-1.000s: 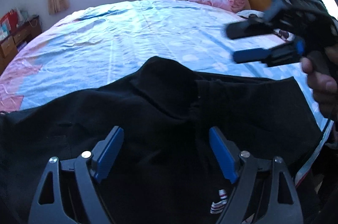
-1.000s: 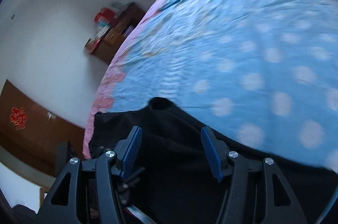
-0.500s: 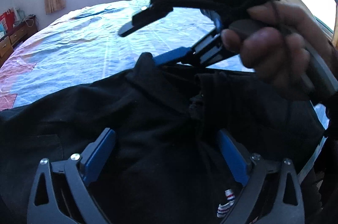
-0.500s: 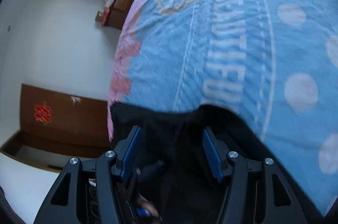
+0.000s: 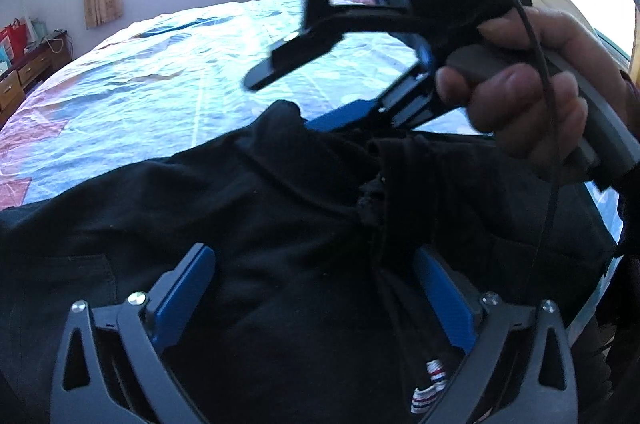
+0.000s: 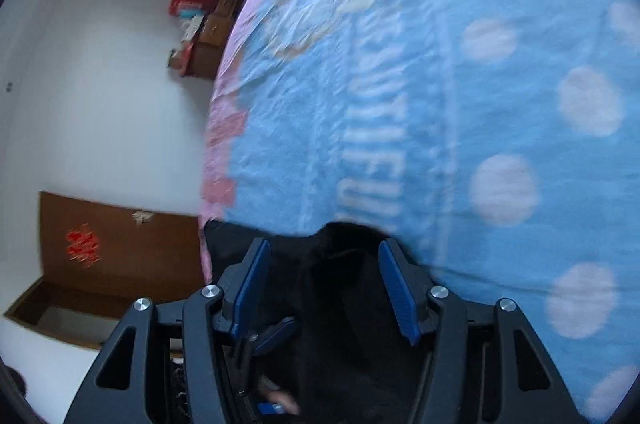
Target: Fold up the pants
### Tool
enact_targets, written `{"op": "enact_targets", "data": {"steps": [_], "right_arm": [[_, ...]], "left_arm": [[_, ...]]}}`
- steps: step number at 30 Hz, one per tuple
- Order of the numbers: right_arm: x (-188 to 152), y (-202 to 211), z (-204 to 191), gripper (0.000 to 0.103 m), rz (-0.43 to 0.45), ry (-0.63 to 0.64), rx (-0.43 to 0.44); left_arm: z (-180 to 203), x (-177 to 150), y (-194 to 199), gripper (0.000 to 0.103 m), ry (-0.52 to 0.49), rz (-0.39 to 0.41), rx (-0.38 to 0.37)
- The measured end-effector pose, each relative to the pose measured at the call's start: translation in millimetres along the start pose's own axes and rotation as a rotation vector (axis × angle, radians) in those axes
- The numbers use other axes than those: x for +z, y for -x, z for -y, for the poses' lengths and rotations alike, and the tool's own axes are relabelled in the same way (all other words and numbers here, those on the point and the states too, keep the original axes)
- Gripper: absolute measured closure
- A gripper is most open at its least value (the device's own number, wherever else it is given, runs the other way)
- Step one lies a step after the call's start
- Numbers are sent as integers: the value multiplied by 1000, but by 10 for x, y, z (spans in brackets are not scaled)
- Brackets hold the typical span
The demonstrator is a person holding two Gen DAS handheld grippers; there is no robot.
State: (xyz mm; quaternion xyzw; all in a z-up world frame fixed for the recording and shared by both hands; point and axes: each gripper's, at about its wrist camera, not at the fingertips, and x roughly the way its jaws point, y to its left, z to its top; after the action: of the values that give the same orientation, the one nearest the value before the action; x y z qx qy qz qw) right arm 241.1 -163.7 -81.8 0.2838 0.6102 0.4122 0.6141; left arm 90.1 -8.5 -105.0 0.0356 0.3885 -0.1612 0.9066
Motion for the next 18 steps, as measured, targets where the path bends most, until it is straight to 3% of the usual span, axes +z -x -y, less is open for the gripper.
{"op": "enact_targets", "data": {"steps": [4,6,8,9,13,15,18], "right_arm": [[26,-39,-105,45,14,36,21],[48,-42,-85,66,22,35,48],[44,-47,-51,89,39,39,-11],[38,-66,-53,94,48,44,-33],[63,-15,19,96,113,25,-51],[93,-54,28,96,93,37,-62],[116,-1,38,94,63,17,-11]], "left_arm": [[4,15,-12,0,1,2,1],[17,16,-13,0,1,3,7],[35,0,-10,0,0,5,7],[43,-2,-8,0,-1,7,6],[74,-25,1,0,-4,15,9],[70,-26,42,0,5,15,9],[-10,-55,276,0,40,67,41]]}}
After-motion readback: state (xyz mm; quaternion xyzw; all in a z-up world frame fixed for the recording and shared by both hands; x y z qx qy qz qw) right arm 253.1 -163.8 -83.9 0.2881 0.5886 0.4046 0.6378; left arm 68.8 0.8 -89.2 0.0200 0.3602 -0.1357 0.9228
